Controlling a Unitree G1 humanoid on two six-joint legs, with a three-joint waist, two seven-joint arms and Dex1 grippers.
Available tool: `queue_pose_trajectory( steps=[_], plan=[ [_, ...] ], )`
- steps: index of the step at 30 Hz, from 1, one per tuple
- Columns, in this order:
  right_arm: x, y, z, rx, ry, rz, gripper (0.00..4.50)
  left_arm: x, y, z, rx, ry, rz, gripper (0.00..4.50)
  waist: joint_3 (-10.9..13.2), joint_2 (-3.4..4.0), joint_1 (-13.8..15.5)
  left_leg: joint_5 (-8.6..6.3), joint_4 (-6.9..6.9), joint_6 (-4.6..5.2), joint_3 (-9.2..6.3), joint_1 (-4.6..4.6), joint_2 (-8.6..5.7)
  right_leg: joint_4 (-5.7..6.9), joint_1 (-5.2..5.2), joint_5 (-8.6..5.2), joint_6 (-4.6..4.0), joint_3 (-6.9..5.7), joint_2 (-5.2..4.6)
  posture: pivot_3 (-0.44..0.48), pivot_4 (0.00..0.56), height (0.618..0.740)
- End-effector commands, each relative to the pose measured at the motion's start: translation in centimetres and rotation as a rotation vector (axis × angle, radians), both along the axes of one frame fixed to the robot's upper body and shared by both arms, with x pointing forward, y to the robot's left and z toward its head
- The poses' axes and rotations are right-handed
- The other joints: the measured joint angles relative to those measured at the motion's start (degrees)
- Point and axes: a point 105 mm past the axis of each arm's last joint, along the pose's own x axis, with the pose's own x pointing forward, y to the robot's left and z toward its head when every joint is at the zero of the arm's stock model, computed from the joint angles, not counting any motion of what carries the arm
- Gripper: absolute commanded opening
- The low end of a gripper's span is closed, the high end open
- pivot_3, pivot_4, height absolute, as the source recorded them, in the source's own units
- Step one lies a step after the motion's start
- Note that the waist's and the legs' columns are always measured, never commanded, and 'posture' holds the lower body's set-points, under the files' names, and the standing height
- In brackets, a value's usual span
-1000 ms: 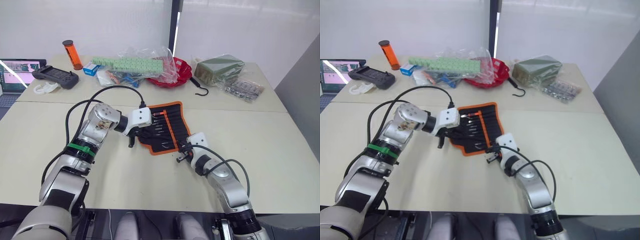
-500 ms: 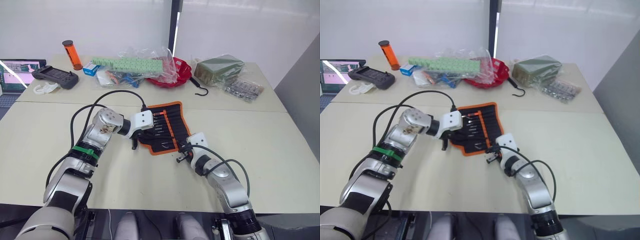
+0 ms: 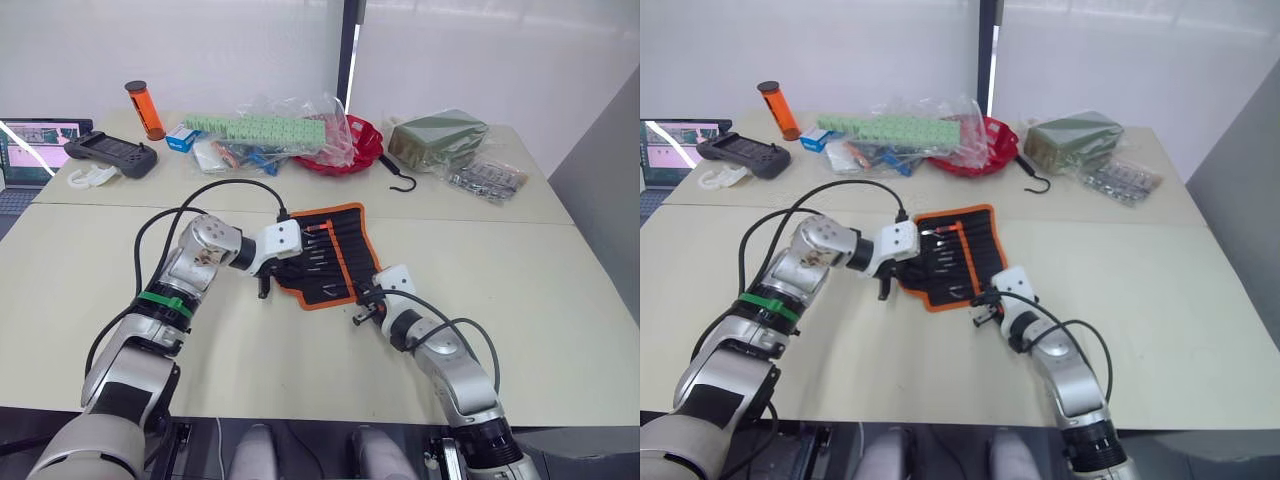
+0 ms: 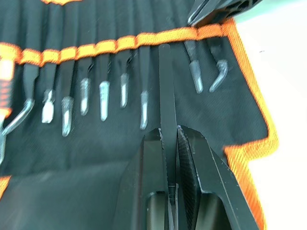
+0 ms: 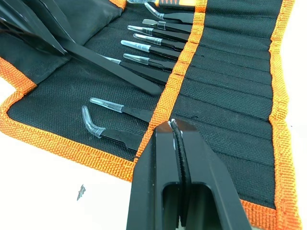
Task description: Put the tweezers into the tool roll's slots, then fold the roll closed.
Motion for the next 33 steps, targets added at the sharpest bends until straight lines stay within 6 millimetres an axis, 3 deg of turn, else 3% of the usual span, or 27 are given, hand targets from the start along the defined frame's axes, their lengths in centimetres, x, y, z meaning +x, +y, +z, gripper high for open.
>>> queue_pose_trajectory(
  steps=[1,33],
  plan=[
    [-0.5,0.2,-1.6,-0.019,0.064,0.018,0.0,0.2,-0.8,0.9,-0.007,-0.044,-0.029,0.04,0.0,0.0,0.0,0.0,0.0,0.0,0.0,0.0,0.0,0.01,0.0,0.0,0.0,0.0,0.0,0.0,0.15,0.737],
    [-0.6,0.7,-1.7,-0.014,0.069,0.039,0.0,1.9,-8.1,-0.3,-0.075,-0.062,-0.03,0.04,0.0,0.0,0.3,-0.03,0.55,0.04,-0.12,-0.07,-0.05,0.38,0.07,-0.02,0.08,0.0,0.02,0.0,0.15,0.737]
  ],
)
